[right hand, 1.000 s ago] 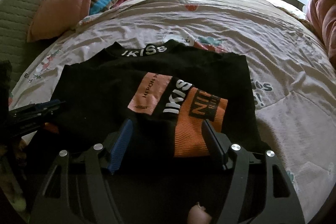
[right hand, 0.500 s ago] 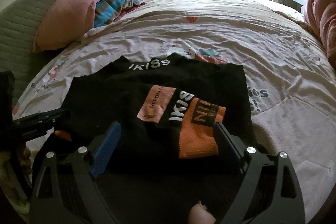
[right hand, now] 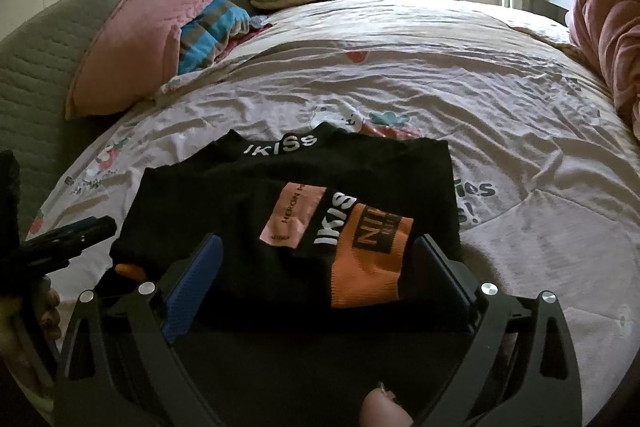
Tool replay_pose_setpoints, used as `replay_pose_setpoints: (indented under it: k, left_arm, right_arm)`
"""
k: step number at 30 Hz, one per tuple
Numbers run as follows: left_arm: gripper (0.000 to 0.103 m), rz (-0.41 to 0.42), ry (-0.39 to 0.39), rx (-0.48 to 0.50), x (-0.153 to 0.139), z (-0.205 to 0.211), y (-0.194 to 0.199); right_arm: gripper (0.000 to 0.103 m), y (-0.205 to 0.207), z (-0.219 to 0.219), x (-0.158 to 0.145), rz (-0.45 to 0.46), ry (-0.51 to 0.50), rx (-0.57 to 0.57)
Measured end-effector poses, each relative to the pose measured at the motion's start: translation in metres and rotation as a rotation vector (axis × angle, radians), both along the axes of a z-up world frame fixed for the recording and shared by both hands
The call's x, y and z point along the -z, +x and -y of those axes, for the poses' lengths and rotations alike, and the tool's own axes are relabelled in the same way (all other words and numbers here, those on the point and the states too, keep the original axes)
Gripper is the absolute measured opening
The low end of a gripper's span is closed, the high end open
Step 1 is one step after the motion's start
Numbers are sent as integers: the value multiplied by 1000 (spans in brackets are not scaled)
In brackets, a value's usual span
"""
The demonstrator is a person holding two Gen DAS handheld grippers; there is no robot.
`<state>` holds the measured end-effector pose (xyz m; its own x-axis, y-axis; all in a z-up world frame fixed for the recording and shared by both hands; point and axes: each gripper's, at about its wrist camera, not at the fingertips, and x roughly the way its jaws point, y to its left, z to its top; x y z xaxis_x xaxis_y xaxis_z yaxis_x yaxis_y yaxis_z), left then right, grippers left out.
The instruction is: Fold small clothes
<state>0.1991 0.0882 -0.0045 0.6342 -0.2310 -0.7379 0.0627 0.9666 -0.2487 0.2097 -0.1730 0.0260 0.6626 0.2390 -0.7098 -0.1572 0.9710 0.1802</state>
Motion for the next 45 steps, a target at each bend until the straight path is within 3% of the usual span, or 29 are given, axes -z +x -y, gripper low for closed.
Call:
replay_pose_setpoints:
  k: [4,28,45]
  left_arm:
    - [93,13,-7,-10,-5,-4,-4]
    - [93,68,-29,-46,-29,-12,-56]
    - [93,29,-36,-97,-23,-25,-96]
  right_arm:
    - [96,-3,2,-5,10,9,-1]
    - [97,-39,21,-38,79,38,-25]
    - [97,-61,31,-45,88,44,-53]
